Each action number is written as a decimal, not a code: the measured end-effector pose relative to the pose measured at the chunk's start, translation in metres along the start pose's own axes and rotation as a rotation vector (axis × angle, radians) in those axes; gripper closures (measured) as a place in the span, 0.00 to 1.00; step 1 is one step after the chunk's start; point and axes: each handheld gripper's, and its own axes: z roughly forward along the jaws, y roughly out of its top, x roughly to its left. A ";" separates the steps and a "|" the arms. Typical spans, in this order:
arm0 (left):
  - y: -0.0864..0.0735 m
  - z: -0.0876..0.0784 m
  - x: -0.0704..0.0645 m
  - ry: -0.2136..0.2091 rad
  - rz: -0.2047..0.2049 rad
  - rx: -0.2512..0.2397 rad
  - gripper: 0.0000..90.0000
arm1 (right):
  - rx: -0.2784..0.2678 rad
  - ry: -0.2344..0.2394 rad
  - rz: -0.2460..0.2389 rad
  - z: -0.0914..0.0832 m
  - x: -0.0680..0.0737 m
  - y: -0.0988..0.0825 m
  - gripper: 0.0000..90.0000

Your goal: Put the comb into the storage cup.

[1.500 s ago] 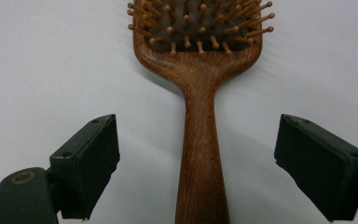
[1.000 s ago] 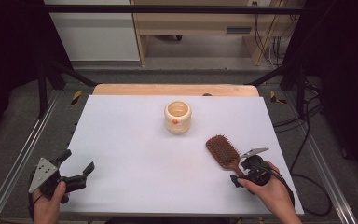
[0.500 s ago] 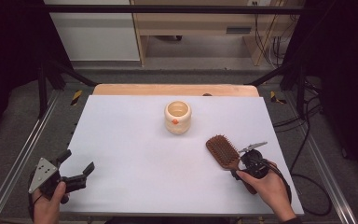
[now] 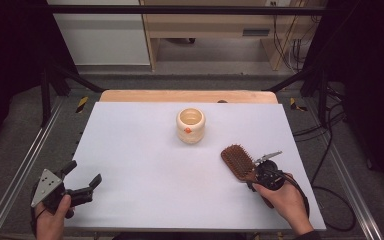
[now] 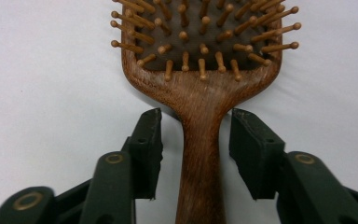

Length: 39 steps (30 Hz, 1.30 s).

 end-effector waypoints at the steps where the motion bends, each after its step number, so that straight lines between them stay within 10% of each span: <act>1: 0.000 0.000 0.000 0.000 0.000 0.000 0.02 | 0.002 -0.004 -0.003 0.000 0.000 0.000 0.64; 28: 0.000 0.001 0.000 -0.005 0.004 0.003 0.02 | 0.050 -0.014 -0.018 0.001 0.000 0.006 0.81; 39: 0.000 0.000 0.002 0.004 -0.004 0.000 0.02 | -0.069 -0.011 -0.015 -0.005 0.001 0.002 0.81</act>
